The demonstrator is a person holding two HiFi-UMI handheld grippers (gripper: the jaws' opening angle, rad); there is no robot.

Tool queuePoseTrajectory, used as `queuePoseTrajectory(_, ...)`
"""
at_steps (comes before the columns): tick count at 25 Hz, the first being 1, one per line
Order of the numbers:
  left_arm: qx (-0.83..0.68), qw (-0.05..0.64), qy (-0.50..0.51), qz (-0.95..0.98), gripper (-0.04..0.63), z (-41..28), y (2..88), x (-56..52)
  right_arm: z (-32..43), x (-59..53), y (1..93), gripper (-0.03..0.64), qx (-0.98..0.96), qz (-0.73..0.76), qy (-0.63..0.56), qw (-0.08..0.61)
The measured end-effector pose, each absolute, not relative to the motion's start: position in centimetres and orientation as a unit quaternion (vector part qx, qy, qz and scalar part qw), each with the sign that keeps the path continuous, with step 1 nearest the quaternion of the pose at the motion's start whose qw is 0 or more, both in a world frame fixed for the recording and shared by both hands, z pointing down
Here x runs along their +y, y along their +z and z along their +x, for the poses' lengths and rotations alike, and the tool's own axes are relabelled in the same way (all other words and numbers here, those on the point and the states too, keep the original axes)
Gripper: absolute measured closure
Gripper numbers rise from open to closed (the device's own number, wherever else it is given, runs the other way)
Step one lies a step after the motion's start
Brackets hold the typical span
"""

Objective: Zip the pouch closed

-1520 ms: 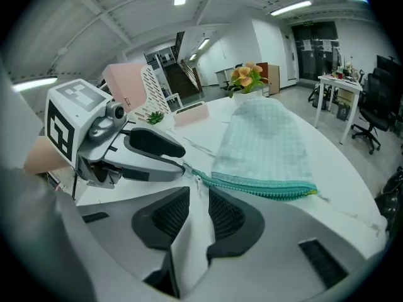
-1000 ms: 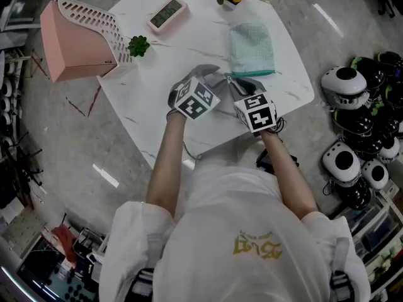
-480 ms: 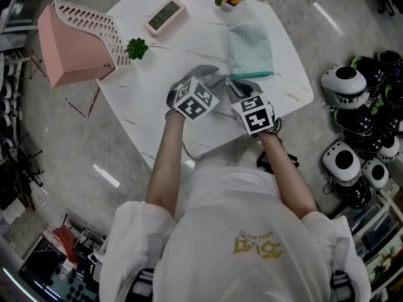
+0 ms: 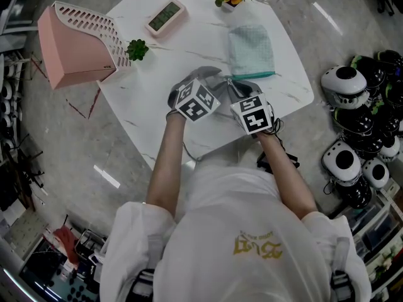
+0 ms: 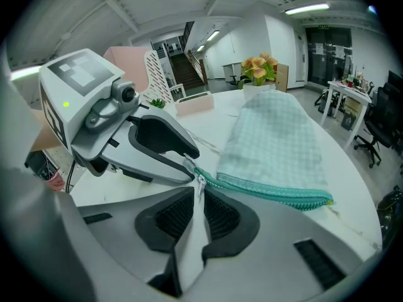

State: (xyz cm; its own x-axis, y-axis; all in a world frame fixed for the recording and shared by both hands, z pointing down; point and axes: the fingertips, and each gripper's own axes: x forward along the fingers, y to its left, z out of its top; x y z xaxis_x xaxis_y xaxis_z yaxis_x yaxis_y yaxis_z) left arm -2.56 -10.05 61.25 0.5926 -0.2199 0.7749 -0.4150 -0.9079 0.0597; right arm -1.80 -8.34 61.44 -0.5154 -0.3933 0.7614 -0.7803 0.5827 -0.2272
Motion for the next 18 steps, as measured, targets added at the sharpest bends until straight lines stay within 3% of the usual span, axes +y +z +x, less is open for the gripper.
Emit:
queuePoseTrajectory(4,-0.182,0.111,0.413,0.886,0.425,-2.4,61.2,-10.2,-1.7,-8.5,61.4,0.554,-0.819,0.365,0.285,0.338)
queuePoseTrajectory(9,-0.172,0.104,0.412,0.889,0.480,-1.9,61.3,-10.4,-1.7,-8.8,61.5,0.558,-0.819,0.368,0.278,0.341)
queuePoseTrajectory(18,-0.162,0.099,0.417,0.889,0.486,-1.4,61.7,-10.1,-1.1,-9.1,61.6,0.588,-0.808,0.381,0.298,0.335)
